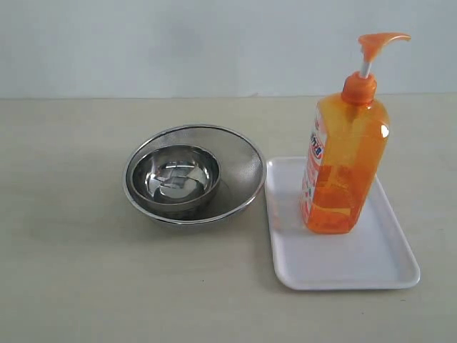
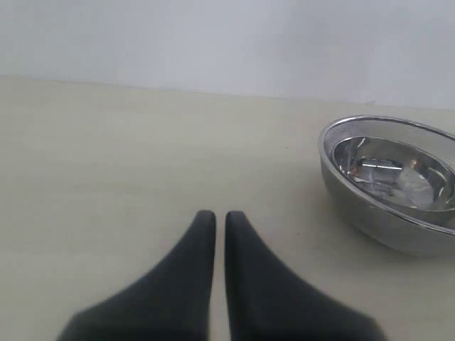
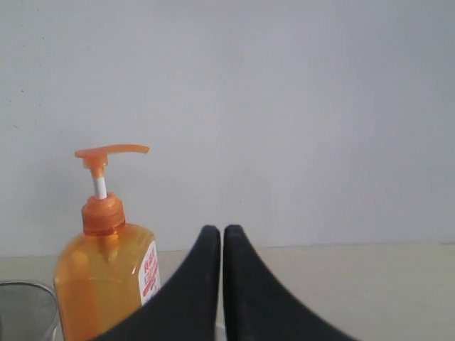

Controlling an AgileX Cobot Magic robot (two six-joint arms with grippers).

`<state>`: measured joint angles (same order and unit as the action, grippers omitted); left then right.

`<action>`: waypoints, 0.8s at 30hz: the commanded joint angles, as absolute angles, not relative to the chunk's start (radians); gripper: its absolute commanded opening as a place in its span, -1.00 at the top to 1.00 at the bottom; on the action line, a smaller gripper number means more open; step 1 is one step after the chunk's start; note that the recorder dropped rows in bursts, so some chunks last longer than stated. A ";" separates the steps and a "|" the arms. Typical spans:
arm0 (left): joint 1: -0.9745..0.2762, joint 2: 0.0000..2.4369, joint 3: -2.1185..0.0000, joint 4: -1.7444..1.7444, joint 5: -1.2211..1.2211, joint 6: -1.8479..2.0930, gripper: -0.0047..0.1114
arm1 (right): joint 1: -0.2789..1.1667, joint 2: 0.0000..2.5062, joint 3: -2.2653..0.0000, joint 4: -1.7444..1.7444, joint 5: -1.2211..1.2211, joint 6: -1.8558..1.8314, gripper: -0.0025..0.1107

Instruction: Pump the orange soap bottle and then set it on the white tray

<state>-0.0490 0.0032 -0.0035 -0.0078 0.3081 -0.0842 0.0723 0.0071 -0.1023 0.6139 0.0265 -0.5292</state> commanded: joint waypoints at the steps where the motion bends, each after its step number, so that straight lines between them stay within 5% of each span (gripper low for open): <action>1: -0.046 0.000 0.000 -0.019 0.305 -0.081 0.84 | 0.068 0.013 -0.081 0.617 0.027 -0.540 0.96; 5: -0.046 0.000 0.000 -0.019 0.303 -0.081 0.84 | 0.068 0.013 0.000 0.533 0.013 -0.439 0.96; 7: -0.046 0.000 0.000 -0.019 0.303 -0.081 0.84 | 0.070 0.013 0.000 0.066 0.130 -0.016 0.96; 11: -0.046 0.000 0.000 -0.019 0.303 -0.081 0.84 | 0.070 0.013 0.000 -0.230 0.234 0.276 0.96; 24: -0.046 0.000 0.000 -0.019 0.306 -0.081 0.84 | 0.070 0.000 0.000 -0.006 0.289 0.077 0.96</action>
